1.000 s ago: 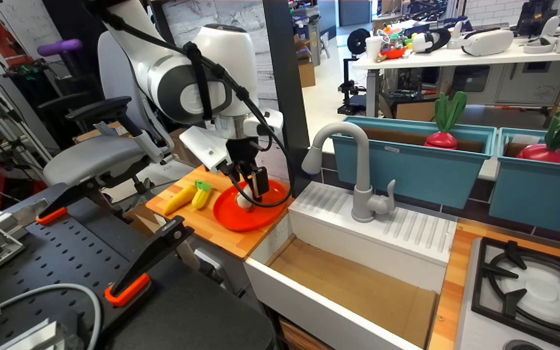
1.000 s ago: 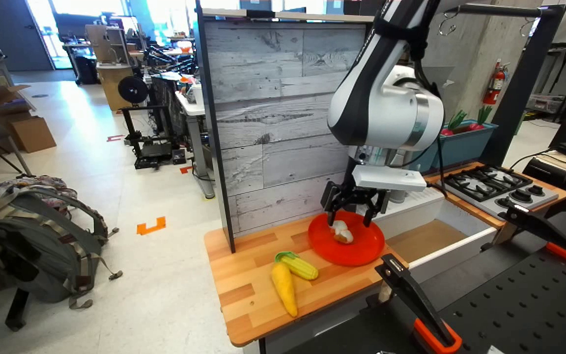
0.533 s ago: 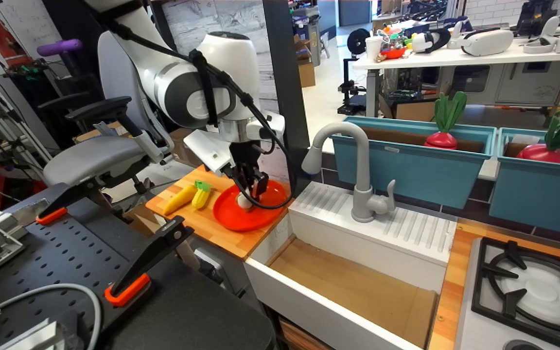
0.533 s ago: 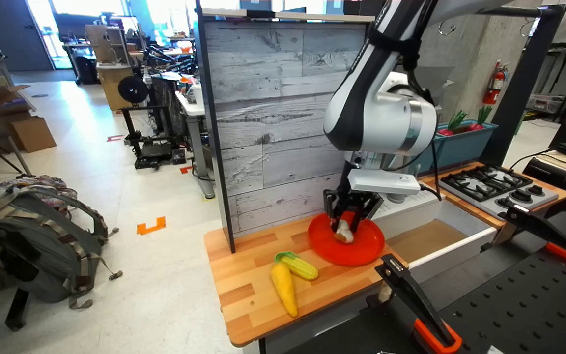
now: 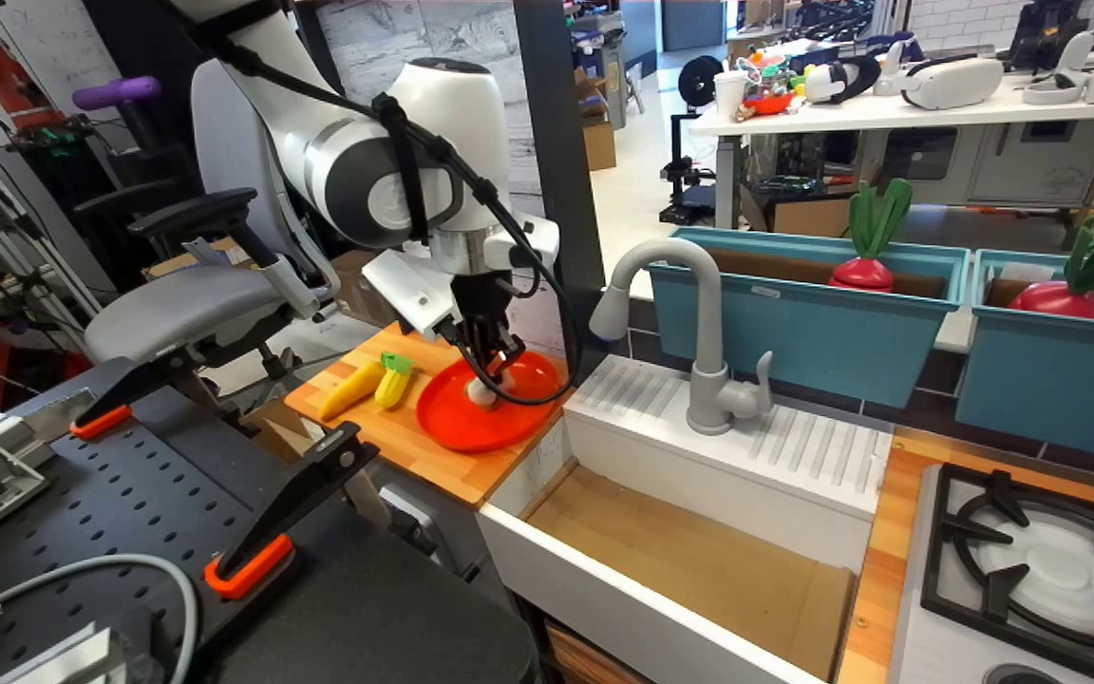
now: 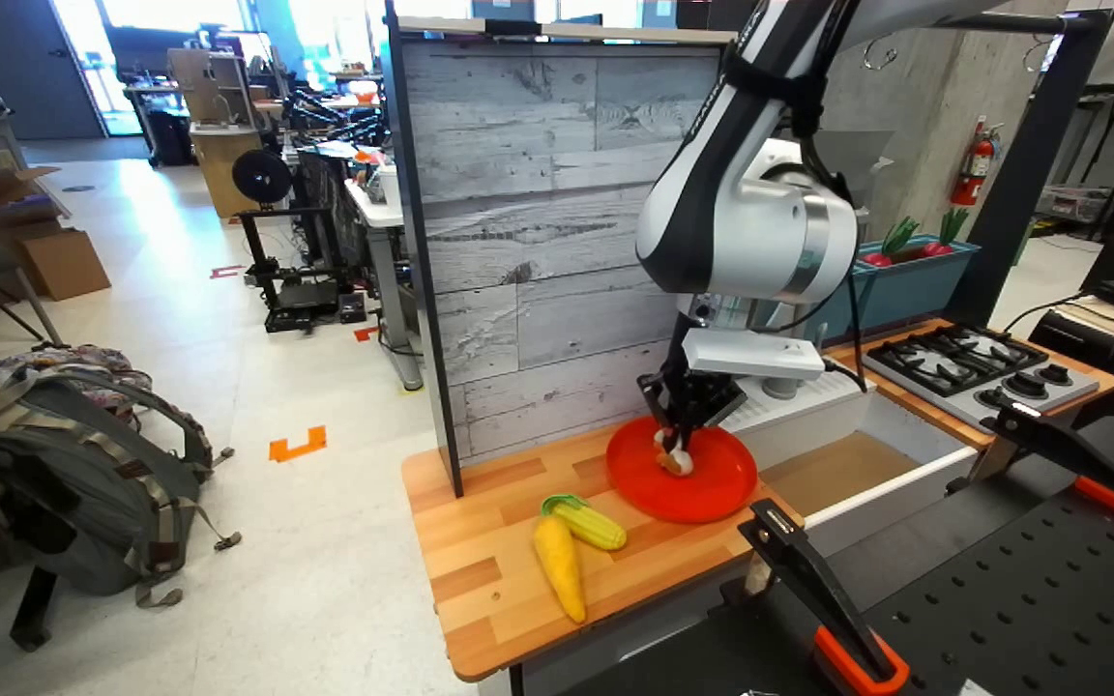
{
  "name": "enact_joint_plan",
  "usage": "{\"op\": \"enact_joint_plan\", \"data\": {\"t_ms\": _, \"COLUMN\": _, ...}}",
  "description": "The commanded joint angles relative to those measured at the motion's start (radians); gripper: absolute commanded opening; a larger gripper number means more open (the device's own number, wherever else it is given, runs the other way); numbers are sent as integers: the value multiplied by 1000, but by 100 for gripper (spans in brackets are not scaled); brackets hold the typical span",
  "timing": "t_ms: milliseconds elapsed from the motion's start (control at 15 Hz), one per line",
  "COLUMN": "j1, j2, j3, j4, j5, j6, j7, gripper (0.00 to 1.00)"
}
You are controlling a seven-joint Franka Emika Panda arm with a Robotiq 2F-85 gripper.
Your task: Remove the doll from the orange plate
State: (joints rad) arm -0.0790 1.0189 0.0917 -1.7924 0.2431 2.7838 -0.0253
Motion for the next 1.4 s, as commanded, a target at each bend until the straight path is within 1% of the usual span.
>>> {"op": "enact_joint_plan", "data": {"t_ms": 0, "j1": -24, "j2": -30, "j3": 23, "j4": -11, "j5": -17, "j6": -10, "j7": -3, "gripper": 3}}
{"op": "enact_joint_plan", "data": {"t_ms": 333, "j1": -56, "j2": -117, "j3": 89, "j4": -119, "j5": -16, "j6": 13, "j7": -68, "gripper": 3}}
{"op": "enact_joint_plan", "data": {"t_ms": 667, "j1": -42, "j2": -196, "j3": 149, "j4": -198, "j5": -16, "j6": 29, "j7": -121, "gripper": 3}}
{"op": "enact_joint_plan", "data": {"t_ms": 1000, "j1": -24, "j2": -190, "j3": 186, "j4": -182, "j5": -15, "j6": 11, "j7": -139, "gripper": 3}}
{"op": "enact_joint_plan", "data": {"t_ms": 1333, "j1": -14, "j2": -162, "j3": 195, "j4": -142, "j5": -20, "j6": 8, "j7": -155, "gripper": 3}}
